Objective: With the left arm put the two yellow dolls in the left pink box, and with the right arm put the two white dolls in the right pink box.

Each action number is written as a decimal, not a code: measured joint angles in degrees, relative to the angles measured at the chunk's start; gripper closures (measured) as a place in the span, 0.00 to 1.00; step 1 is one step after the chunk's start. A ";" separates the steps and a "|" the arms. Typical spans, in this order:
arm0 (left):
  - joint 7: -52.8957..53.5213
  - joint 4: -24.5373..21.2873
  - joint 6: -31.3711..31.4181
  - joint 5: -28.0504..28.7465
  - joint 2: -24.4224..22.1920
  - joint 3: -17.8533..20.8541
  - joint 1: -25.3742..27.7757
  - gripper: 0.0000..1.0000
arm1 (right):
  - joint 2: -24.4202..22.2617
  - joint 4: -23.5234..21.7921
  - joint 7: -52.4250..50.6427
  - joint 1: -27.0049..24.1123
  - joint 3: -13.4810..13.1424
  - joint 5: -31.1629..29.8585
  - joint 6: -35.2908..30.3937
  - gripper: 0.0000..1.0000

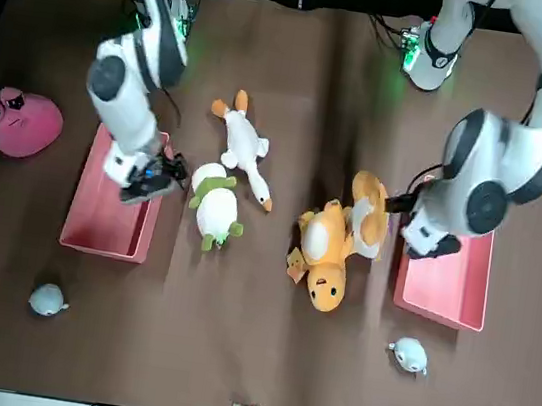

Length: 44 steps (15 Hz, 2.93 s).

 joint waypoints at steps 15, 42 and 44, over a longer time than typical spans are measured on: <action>-3.67 0.85 13.58 -0.05 12.94 -0.02 -2.91 0.05 | 13.08 -0.17 -0.53 8.84 -0.30 -0.02 7.84 0.00; 23.14 11.87 -12.13 12.29 5.41 1.82 13.02 0.89 | -9.48 -5.54 -54.80 -13.14 -1.35 0.13 -16.23 0.86; 23.67 11.66 -11.64 13.71 7.36 1.82 14.22 0.89 | -9.39 -8.32 -58.16 -14.06 -1.38 0.11 -11.86 0.88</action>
